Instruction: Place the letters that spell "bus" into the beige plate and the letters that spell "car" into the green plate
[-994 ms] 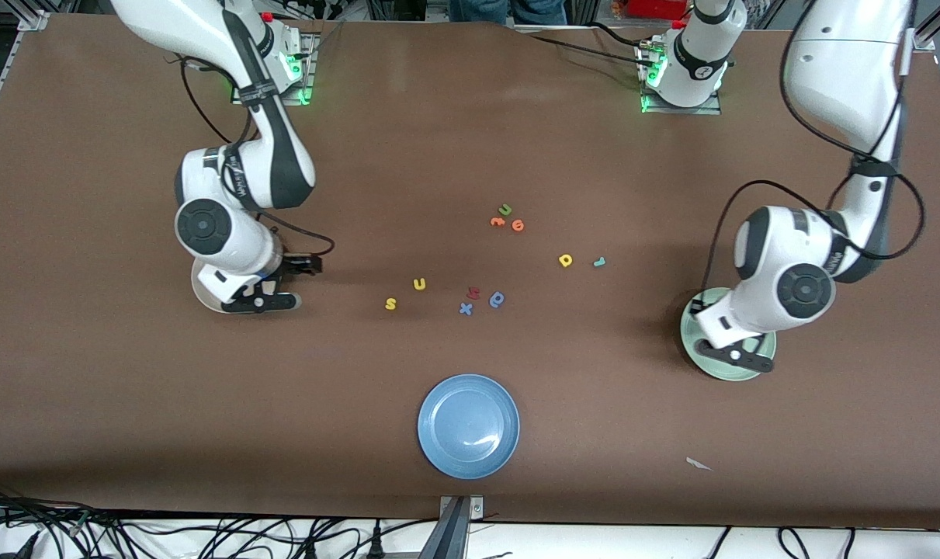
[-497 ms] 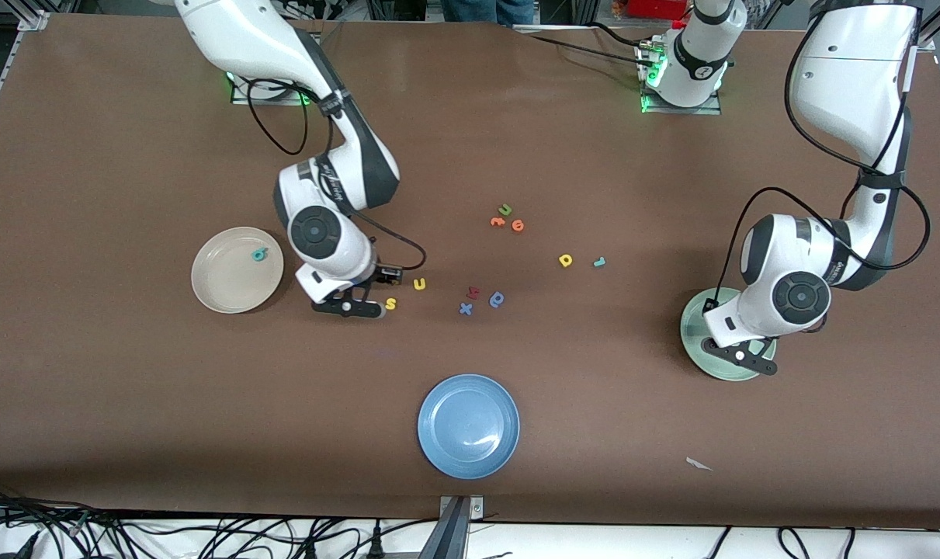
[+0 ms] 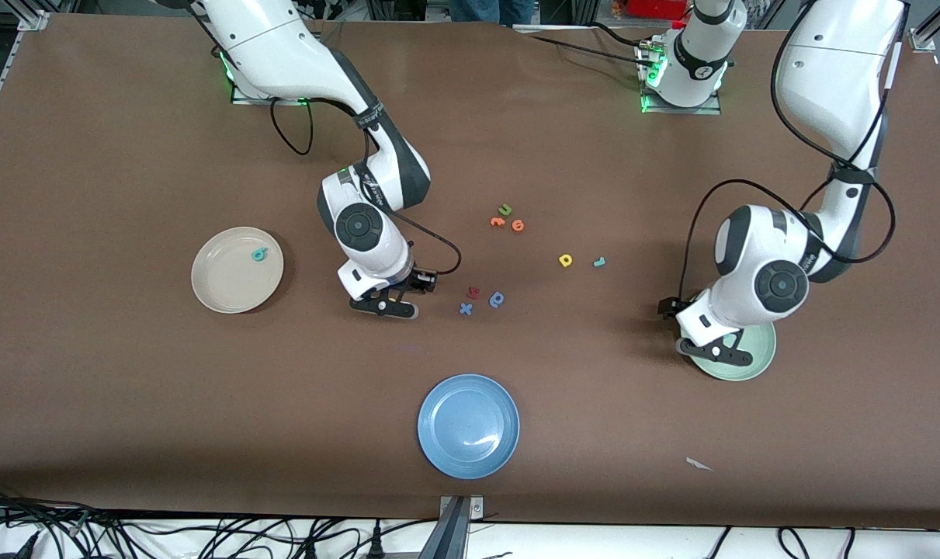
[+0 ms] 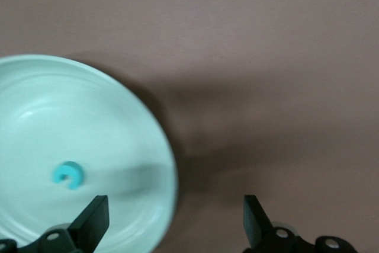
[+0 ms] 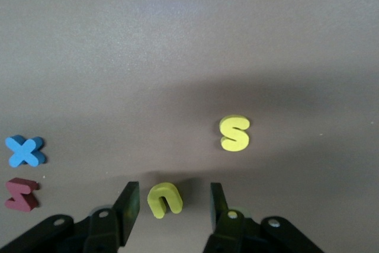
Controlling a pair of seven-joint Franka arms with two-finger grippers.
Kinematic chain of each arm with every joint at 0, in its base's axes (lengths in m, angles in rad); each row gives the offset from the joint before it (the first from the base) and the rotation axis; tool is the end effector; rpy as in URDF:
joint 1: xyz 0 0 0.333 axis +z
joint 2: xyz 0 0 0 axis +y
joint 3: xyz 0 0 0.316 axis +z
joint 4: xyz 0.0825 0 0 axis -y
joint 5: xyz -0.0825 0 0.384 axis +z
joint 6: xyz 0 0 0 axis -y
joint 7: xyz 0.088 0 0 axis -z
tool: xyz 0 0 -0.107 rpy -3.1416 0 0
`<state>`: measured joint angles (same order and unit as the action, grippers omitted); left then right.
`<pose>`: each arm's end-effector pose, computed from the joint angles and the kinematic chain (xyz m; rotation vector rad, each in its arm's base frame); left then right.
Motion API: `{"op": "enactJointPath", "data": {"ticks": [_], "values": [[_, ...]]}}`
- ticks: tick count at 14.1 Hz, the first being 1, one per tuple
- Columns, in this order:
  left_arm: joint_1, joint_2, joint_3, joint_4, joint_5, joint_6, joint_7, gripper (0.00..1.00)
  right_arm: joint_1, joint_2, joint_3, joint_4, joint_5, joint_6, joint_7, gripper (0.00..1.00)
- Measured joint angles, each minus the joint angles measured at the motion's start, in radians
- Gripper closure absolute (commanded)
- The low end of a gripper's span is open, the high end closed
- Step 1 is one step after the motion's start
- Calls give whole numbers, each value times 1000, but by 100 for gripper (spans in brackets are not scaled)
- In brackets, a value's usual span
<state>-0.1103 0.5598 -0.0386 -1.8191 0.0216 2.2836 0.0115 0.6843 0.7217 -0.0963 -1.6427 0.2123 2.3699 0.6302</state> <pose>0.6333 -0.0930 0.2217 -3.1253 0.2669 0.1490 0.5667 0.3900 0.1952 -3.0535 0.2595 0.0603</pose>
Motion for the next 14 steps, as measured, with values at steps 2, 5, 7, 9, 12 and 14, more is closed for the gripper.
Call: {"op": "enactJointPath", "data": {"ticks": [2,5,7,9,12,14], "values": [[1,-57,-33,-124,-9,111,-95,0,9,5,1,1,0,3,1,43],[-2,-128,-120,-291,-9,232,-302,0,30,24,1,2,0,31,2,81],[-25,-146,-163,-329,-8,246,-437,2,34,33,-1,2,-1,38,2,100],[-76,-146,-170,-337,-8,246,-543,4,35,28,-1,9,-1,37,2,100],[-103,-144,-169,-350,-8,246,-596,10,37,28,-11,11,-1,24,2,100],[-102,-140,-166,-363,-8,246,-598,14,38,13,-44,26,-2,-47,-24,100]]}}
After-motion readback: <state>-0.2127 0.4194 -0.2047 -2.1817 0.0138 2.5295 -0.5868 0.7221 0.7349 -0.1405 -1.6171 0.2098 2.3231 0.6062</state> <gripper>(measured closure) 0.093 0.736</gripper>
